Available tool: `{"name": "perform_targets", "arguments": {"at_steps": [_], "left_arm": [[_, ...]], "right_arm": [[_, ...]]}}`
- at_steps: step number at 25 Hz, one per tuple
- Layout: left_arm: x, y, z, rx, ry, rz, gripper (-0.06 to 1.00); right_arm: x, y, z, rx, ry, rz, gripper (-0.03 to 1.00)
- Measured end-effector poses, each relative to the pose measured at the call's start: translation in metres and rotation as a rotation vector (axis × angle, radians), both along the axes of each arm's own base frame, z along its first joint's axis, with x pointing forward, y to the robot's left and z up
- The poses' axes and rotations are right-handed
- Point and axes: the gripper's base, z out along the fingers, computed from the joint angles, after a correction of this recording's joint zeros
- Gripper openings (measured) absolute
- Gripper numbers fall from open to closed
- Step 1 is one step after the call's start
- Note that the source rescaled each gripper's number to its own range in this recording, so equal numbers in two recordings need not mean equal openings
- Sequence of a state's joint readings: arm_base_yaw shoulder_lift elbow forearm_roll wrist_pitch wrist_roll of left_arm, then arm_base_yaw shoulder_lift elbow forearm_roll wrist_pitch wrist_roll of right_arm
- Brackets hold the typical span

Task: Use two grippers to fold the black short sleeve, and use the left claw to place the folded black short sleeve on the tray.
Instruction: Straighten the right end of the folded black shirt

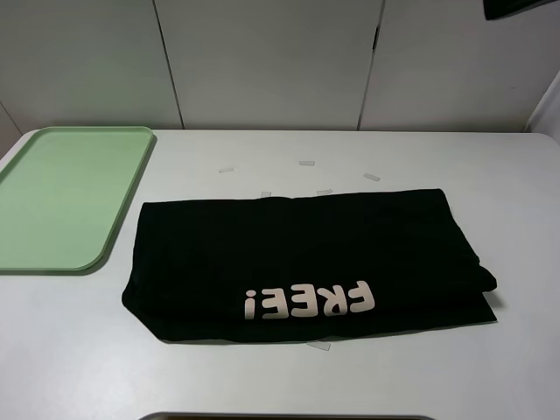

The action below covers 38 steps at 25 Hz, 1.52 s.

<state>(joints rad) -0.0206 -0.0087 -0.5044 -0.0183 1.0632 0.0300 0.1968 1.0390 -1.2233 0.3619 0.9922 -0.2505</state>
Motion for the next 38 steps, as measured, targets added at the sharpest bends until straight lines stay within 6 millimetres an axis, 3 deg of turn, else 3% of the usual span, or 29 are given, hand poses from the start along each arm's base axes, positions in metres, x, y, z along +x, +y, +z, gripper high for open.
{"name": "perform_targets", "arguments": {"at_steps": [6, 12, 18, 20, 22, 23, 24, 25, 28, 33, 38], "left_arm": [[0.0, 0.0, 0.0, -0.001, 0.0, 0.001, 0.99], [0.0, 0.0, 0.0, -0.001, 0.0, 0.001, 0.99], [0.0, 0.0, 0.0, -0.001, 0.0, 0.001, 0.99], [0.0, 0.0, 0.0, -0.001, 0.0, 0.001, 0.99], [0.0, 0.0, 0.0, -0.001, 0.0, 0.001, 0.99], [0.0, 0.0, 0.0, -0.001, 0.0, 0.001, 0.99], [0.0, 0.0, 0.0, -0.001, 0.0, 0.001, 0.99], [0.0, 0.0, 0.0, -0.001, 0.0, 0.001, 0.99], [0.0, 0.0, 0.0, -0.001, 0.0, 0.001, 0.99], [0.0, 0.001, 0.0, 0.007, 0.0, 0.007, 0.99], [0.0, 0.006, 0.0, 0.058, -0.001, 0.042, 0.99]], "right_arm": [[0.004, 0.003, -0.029, 0.028, 0.072, -0.009, 1.0], [0.004, 0.005, -0.034, 0.05, 0.108, 0.001, 1.0], [0.027, 0.01, -0.06, 0.007, 0.263, 0.018, 1.0], [0.045, 0.014, -0.08, -0.006, 0.36, 0.021, 1.0], [0.074, 0.02, -0.117, -0.026, 0.494, 0.012, 1.0], [0.074, 0.02, -0.117, -0.026, 0.494, 0.012, 1.0], [0.091, 0.023, -0.143, -0.05, 0.575, 0.004, 1.0], [0.091, 0.023, -0.143, -0.05, 0.575, 0.004, 1.0], [0.109, 0.02, -0.183, -0.138, 0.676, -0.005, 1.0], [0.122, 0.007, -0.208, -0.164, 0.725, -0.051, 1.0], [0.134, -0.022, -0.236, -0.158, 0.81, -0.116, 1.0]]}}
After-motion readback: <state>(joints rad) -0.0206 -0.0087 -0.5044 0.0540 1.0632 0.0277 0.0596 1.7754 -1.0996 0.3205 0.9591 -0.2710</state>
